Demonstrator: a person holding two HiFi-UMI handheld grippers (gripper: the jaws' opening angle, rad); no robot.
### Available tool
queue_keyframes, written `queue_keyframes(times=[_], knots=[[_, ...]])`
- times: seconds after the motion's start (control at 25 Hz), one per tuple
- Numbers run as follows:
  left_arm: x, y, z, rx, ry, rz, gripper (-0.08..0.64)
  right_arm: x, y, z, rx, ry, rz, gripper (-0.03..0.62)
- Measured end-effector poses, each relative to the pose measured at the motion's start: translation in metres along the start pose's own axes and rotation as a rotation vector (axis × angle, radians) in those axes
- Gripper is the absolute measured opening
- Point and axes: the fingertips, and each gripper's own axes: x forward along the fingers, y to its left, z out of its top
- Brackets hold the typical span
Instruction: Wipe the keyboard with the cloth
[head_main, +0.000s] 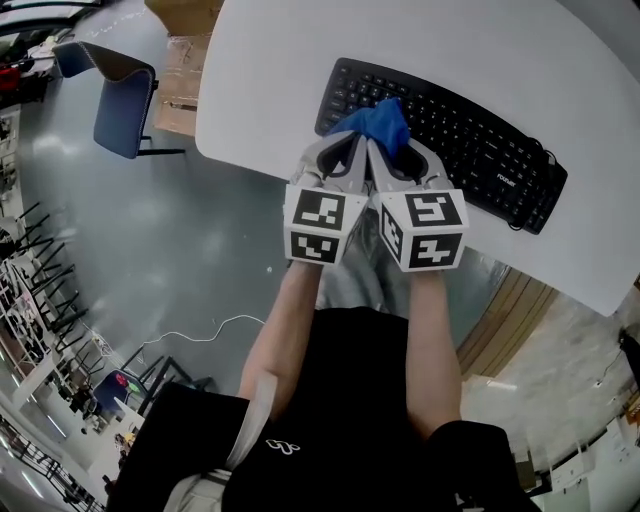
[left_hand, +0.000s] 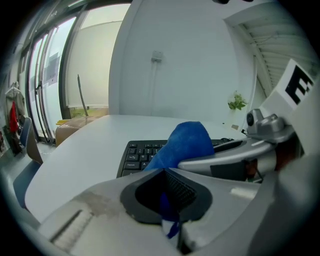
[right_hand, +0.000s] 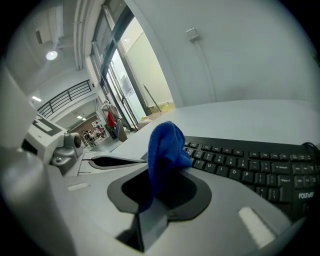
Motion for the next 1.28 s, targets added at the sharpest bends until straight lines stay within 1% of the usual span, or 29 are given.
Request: queue_keyframes(times=[0.36,0.88,1.08,1.28], knots=[[0.013,-0.029,0.002,0.03,0.009,-0.034,-0.005,-0.019,-0.025,-0.007,0.035,-0.02,-0.034,0.089],[0.028,-0.069,0.008,0.082,0.021,-0.113,-0.005,-0.045,-0.059,-0.015,0.084,-0.043,-0.09,0.091],[0.035,-0.087,0.017,0.06,0.02,-0.155,-0.005,-0.056,-0.073,-0.018,0.111,-0.056,-0.111,0.091],[0.04,-0.101,0.023,0.098,0.027,-0.19,-0.005,-0.066,-0.084,-0.02,0.134,-0.07,-0.132,0.092]])
